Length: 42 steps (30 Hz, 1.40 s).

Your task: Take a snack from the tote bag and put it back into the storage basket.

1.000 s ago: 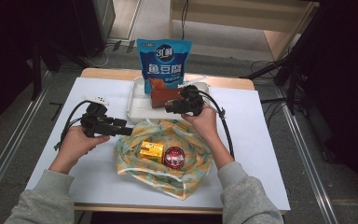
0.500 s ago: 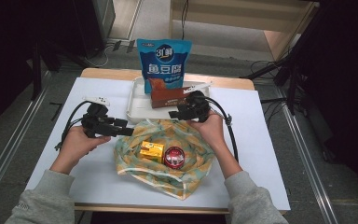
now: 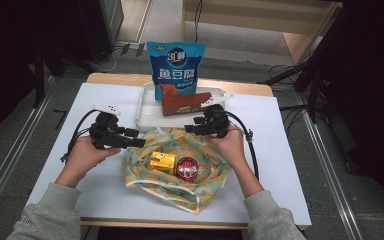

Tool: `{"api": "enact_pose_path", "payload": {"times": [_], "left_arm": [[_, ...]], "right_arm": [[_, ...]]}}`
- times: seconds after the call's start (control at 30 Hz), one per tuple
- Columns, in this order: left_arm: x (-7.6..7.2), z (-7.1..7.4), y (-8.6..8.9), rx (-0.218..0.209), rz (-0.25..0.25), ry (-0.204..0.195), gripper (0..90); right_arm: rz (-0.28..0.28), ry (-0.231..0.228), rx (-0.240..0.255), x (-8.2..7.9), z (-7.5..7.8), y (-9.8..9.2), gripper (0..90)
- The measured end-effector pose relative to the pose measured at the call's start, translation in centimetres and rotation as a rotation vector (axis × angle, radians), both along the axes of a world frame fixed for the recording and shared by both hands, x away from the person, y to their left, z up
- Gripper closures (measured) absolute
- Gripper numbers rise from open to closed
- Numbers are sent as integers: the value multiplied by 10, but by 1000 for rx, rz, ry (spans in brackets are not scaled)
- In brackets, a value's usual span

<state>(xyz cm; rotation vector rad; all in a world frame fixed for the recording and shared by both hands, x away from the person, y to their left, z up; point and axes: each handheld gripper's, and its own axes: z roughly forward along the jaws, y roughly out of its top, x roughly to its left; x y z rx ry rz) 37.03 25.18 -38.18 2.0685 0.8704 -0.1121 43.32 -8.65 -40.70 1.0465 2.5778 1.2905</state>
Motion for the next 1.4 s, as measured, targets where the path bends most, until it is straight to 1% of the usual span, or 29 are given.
{"api": "enact_pose_path", "payload": {"times": [0.1, 0.13, 0.37, 0.5, 0.7, 0.73, 0.8, 0.87, 1.07, 1.1, 1.23, 1.4], "left_arm": [[-1, 0, -1, -2, -2, -3, 384], [-1, 1, -1, -2, -5, -6, 384], [-2, 1, -2, -1, -9, -10, 394], [-3, 2, -6, 1, -21, -8, 405], [-8, 2, -12, 7, -40, -16, 409], [-9, 2, -14, 11, -48, -18, 409], [-10, 2, -15, 8, -53, -19, 409], [-11, 2, -17, 17, -60, -23, 409], [-17, 3, -22, 10, -74, -33, 407], [-19, 3, -24, 15, -88, -42, 406], [-23, 3, -28, 19, -102, -45, 405], [-26, 1, -31, 19, -118, -48, 400]], "right_arm": [[1, 2, 1, -3, 0, 0, 456], [6, -5, 1, -4, 0, -1, 454], [4, -17, 17, -13, 3, -5, 450], [7, -14, 29, -17, 5, -6, 450], [16, -30, 11, -23, 8, -6, 448], [15, -32, 17, -25, 8, -7, 448], [14, -32, 20, -26, 8, -9, 448], [12, -29, 19, -27, 7, -10, 447], [13, -37, 11, -29, 4, -11, 438], [11, -28, 7, -30, 3, -10, 438], [15, -30, 5, -31, 2, -10, 438], [6, -26, 7, -30, 2, -12, 437]]}}
